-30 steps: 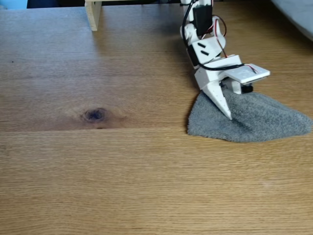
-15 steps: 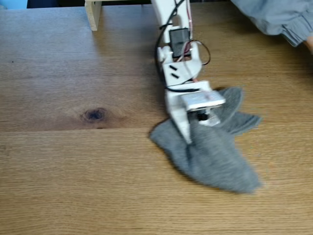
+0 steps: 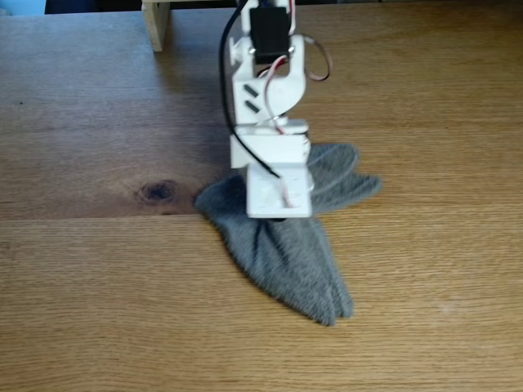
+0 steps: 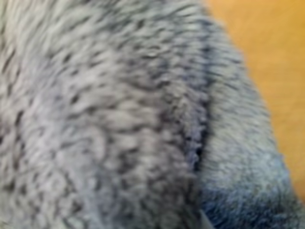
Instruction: Clean the area in front of the robot
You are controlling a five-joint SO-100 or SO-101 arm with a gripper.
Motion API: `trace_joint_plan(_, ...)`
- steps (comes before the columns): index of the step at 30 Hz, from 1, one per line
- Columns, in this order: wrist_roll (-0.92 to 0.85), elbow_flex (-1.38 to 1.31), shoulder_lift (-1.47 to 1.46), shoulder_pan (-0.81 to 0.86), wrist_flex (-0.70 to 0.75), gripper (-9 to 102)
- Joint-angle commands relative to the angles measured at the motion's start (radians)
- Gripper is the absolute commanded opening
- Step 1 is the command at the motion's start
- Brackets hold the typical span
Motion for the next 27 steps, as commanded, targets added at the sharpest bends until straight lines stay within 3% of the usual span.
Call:
trace_joint_plan(1,0.006,0.077,0.275,-0.163,0.095,0)
trace_joint_plan(4,0.009,0.160,0.321,-0.250,-0.012,0)
trace_joint_plan(8,0.058,0.238,0.265,-0.307,-0.307,0)
trace_joint_plan(16,-0.046,0.267,-0.084,-0.201,-0.953,0)
trace_joint_plan(21,-0.166,0.241,-0.221,-0.089,-1.054,0)
trace_joint_plan(27,-0.186,0.014,-0.295,0.061,-0.897,0)
